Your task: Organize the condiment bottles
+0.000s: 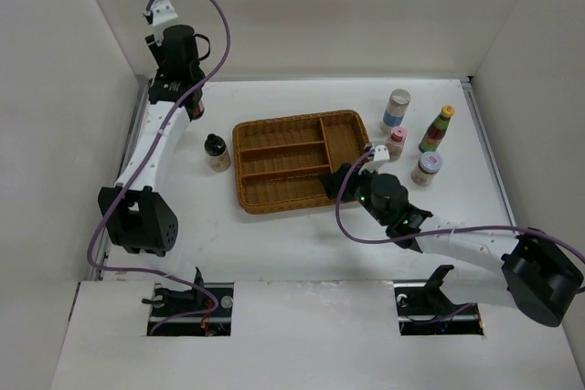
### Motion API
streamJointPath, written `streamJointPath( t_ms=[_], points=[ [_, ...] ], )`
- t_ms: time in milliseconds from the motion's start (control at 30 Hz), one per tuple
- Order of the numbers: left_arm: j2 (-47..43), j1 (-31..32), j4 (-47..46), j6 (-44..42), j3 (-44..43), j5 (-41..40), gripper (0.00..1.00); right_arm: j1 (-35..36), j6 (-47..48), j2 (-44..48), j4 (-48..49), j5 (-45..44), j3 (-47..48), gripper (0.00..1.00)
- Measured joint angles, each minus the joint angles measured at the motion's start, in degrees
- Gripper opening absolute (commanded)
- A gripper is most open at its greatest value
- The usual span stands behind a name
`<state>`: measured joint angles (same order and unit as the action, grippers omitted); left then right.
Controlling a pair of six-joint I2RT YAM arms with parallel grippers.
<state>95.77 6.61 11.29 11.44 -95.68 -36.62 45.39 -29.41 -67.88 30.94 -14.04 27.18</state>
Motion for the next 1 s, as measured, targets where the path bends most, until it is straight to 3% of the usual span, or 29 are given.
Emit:
streamJointPath(
  t_ms=[533,1000],
  points=[
    [-0.2,15.9,0.3,-0.2,-1.5,3.5,0.14,-1.1,0.0,-0.2,0.0,0.4,0.0,0.69],
    [4.3,18.3,-4.0,-0.1,2.6,4.3,0.14,-1.2,0.0,-0.2,0.0,0.4,0.0,0.70]
  ],
)
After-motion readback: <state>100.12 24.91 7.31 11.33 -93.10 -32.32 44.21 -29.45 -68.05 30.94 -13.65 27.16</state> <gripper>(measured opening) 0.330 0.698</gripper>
